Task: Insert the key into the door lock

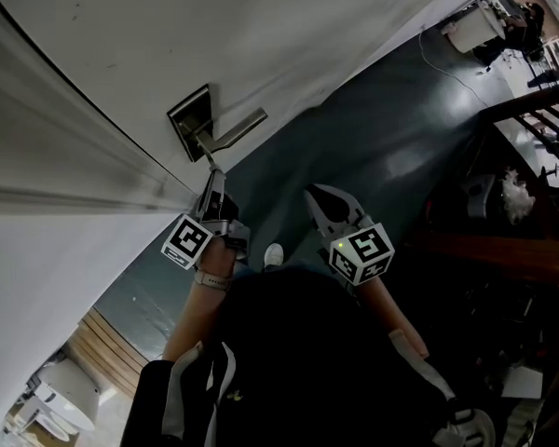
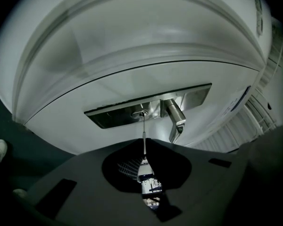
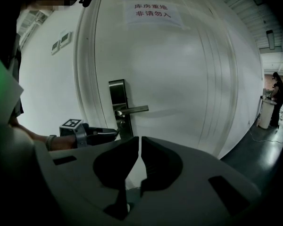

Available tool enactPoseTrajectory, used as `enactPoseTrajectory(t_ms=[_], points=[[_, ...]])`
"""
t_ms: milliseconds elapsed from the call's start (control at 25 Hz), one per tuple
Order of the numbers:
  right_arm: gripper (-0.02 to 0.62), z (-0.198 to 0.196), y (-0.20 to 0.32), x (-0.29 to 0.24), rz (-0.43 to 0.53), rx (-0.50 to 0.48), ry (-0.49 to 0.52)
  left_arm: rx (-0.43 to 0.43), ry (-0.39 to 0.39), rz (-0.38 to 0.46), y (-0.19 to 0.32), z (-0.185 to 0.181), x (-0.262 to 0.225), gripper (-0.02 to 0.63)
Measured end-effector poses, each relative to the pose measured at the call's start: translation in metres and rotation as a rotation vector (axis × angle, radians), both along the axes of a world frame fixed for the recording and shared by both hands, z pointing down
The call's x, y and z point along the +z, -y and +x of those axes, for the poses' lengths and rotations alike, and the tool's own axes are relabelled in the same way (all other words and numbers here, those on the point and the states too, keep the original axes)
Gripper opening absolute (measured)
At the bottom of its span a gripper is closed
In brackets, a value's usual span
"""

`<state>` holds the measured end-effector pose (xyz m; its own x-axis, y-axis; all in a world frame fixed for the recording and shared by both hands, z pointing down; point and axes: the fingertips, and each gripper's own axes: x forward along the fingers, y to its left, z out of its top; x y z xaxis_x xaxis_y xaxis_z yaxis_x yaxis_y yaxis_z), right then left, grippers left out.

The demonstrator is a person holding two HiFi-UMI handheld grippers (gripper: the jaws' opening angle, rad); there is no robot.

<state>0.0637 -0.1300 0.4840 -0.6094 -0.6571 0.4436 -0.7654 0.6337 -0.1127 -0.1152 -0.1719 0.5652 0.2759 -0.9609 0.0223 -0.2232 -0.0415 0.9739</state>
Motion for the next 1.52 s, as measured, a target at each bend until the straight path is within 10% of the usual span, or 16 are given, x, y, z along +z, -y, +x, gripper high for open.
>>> enactPoseTrajectory(t_ms=[1520], points=[[0.028,0.001,0.019,-0.006,0.010,0.018,0.027,-0.160,-0.037,-0.068,0.013,-0.001,-0.002,0.028]])
